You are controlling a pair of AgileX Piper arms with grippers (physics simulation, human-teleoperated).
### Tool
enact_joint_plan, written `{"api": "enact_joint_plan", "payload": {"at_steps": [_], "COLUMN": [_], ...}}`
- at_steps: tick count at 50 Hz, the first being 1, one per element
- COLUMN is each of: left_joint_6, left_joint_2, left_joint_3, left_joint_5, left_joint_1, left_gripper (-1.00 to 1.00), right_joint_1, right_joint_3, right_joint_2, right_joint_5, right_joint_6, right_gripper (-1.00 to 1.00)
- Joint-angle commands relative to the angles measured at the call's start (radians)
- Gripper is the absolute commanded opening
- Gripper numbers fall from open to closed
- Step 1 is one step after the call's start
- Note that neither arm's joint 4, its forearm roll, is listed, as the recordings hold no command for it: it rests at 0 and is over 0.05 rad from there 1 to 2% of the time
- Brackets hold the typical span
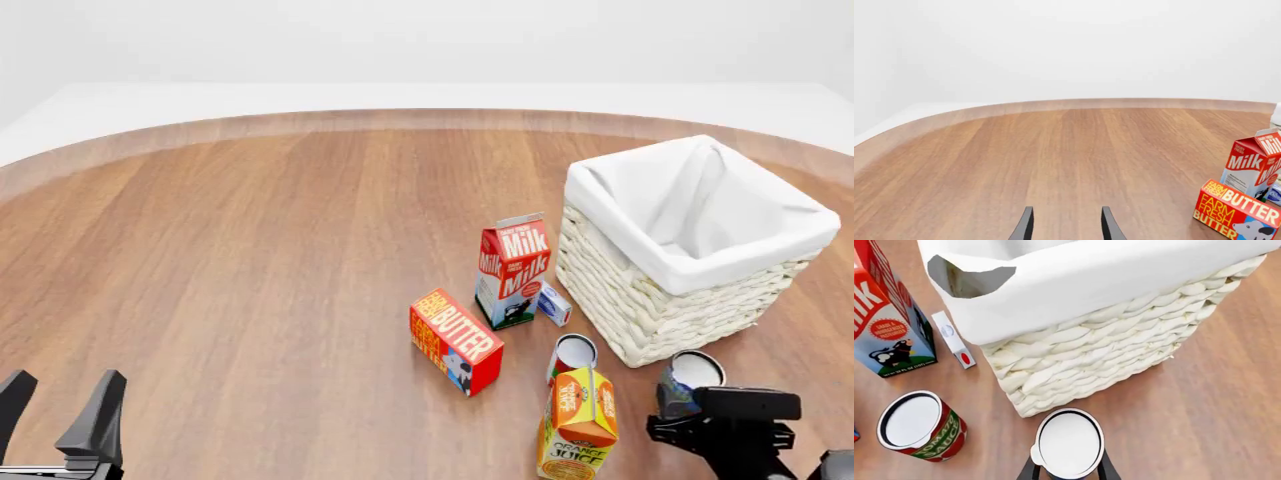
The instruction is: Pick up the alphabet soup, and put it in the basket.
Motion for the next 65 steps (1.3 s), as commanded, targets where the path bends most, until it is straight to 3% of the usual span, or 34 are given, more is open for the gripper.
{"api": "enact_joint_plan", "payload": {"at_steps": [1, 20, 25, 29, 36, 65], "left_joint_6": [0.0, 0.0, 0.0, 0.0, 0.0, 0.0], "left_joint_2": [0.0, 0.0, 0.0, 0.0, 0.0, 0.0], "left_joint_3": [0.0, 0.0, 0.0, 0.0, 0.0, 0.0], "left_joint_5": [0.0, 0.0, 0.0, 0.0, 0.0, 0.0], "left_joint_1": [0.0, 0.0, 0.0, 0.0, 0.0, 0.0], "left_gripper": [1.0, 1.0, 1.0, 1.0, 1.0, 1.0], "right_joint_1": [0.008, -0.007, -0.007, -0.004, -0.002, 0.01], "right_joint_3": [0.004, 0.004, 0.004, 0.004, 0.004, 0.004], "right_joint_2": [0.011, -0.066, -0.17, -0.328, -0.518, -0.914], "right_joint_5": [-0.007, 0.037, 0.129, 0.275, 0.449, 0.788], "right_joint_6": [0.02, 0.008, 0.01, 0.011, 0.011, 0.008], "right_gripper": [-1.0, -1.0, -1.0, -1.0, -1.0, -1.0]}}
